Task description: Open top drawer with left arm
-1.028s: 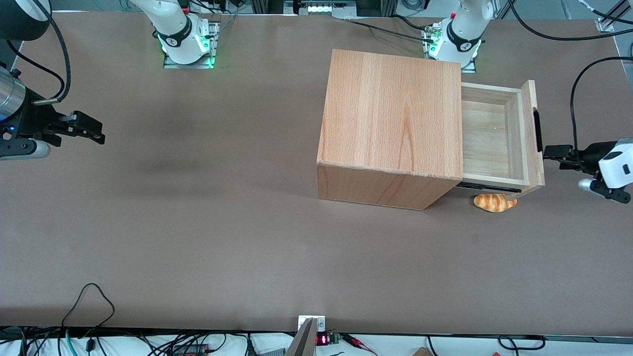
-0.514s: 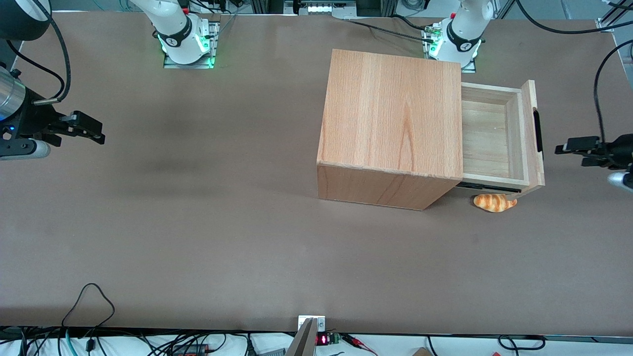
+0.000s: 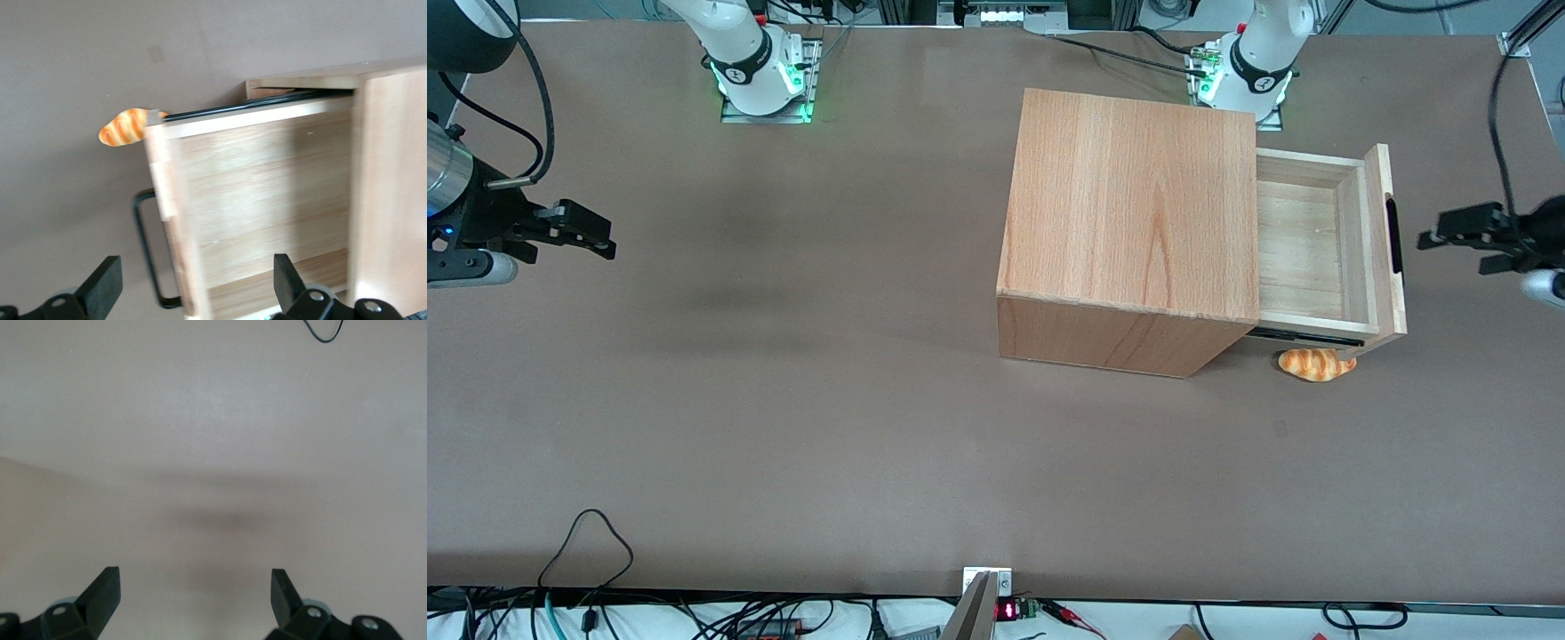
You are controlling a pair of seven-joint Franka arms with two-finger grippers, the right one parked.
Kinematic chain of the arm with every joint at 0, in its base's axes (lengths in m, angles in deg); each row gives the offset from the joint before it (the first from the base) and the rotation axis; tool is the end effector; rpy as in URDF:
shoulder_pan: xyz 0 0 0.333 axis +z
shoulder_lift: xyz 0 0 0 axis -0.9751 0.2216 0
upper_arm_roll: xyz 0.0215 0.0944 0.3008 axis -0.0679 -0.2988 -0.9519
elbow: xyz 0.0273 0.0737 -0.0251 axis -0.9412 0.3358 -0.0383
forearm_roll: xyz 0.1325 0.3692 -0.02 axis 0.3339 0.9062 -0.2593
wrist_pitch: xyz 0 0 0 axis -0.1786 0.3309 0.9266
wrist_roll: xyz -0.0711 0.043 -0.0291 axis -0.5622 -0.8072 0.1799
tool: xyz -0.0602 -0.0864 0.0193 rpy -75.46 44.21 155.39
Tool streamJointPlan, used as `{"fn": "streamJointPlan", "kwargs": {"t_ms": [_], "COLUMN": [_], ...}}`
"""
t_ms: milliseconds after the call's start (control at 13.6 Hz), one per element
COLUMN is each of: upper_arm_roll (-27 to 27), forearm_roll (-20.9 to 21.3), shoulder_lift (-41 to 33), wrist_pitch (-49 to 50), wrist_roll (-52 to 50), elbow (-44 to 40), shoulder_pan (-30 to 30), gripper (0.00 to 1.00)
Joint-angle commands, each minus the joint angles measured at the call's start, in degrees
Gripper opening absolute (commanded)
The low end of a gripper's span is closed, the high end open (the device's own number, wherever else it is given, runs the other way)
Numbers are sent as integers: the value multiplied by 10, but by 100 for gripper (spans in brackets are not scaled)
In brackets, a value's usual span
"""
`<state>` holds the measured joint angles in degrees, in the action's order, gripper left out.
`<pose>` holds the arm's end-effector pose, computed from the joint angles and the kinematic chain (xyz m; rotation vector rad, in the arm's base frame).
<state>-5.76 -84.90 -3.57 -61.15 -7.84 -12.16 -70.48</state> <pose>0.6012 0.0381 0.5823 2.9025 -0.3441 -0.2856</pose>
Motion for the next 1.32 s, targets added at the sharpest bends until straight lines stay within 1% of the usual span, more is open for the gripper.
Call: {"fn": "streamJointPlan", "kwargs": {"t_ms": [0, 147, 440, 514, 661, 807, 1028, 1248], "upper_arm_roll": [-18, -18, -8, -6, -7, -11, -11, -14], "forearm_roll": [15, 15, 20, 29, 33, 33, 79, 81], "shoulder_lift": [-39, -62, -106, -127, -179, -176, -174, -152], "wrist_pitch": [7, 6, -5, -22, -82, -72, -72, -71], "wrist_roll": [-89, -146, -183, -191, -192, -194, -192, -194], "elbow": [10, 16, 59, 94, 192, 193, 183, 144], "shoulder_pan": [-61, -82, -88, -88, -82, -81, -82, -82], "gripper": [100, 100, 100, 100, 100, 100, 100, 100]}}
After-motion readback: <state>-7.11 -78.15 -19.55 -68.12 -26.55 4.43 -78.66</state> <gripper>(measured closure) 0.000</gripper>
